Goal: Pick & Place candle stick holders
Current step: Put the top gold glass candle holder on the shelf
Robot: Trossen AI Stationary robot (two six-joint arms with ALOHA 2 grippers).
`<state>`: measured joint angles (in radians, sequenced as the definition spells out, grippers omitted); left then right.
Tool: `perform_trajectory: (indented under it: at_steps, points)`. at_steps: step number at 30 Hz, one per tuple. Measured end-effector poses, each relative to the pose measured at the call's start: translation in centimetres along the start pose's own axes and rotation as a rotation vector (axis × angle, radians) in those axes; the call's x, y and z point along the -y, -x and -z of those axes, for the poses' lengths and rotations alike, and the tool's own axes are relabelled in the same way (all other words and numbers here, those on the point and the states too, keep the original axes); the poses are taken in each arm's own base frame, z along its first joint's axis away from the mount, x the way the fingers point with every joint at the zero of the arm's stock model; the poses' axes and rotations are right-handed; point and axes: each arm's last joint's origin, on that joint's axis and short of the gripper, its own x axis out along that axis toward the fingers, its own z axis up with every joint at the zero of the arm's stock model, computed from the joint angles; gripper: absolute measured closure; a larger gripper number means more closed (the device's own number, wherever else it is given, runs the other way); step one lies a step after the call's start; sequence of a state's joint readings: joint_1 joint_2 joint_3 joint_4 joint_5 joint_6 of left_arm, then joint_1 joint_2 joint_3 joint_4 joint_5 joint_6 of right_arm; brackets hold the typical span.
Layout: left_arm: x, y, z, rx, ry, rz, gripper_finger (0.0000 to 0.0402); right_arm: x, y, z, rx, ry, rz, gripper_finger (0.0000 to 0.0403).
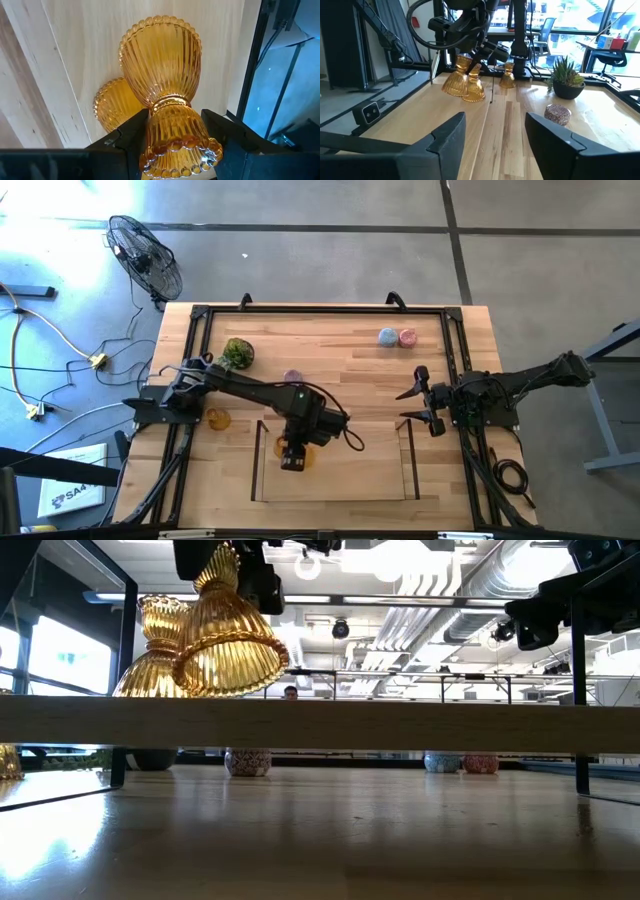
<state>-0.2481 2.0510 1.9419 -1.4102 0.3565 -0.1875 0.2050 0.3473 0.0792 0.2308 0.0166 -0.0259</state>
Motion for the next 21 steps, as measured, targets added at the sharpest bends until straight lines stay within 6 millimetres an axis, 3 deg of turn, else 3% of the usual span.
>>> perform_trajectory:
  at_steps: [21]
  points:
    - [0.14, 0.02, -0.76, 0.077, -0.028, 0.005, 0.0229, -0.04, 0.00, 0.01, -0.001, -0.003, -0.015, 0.0203]
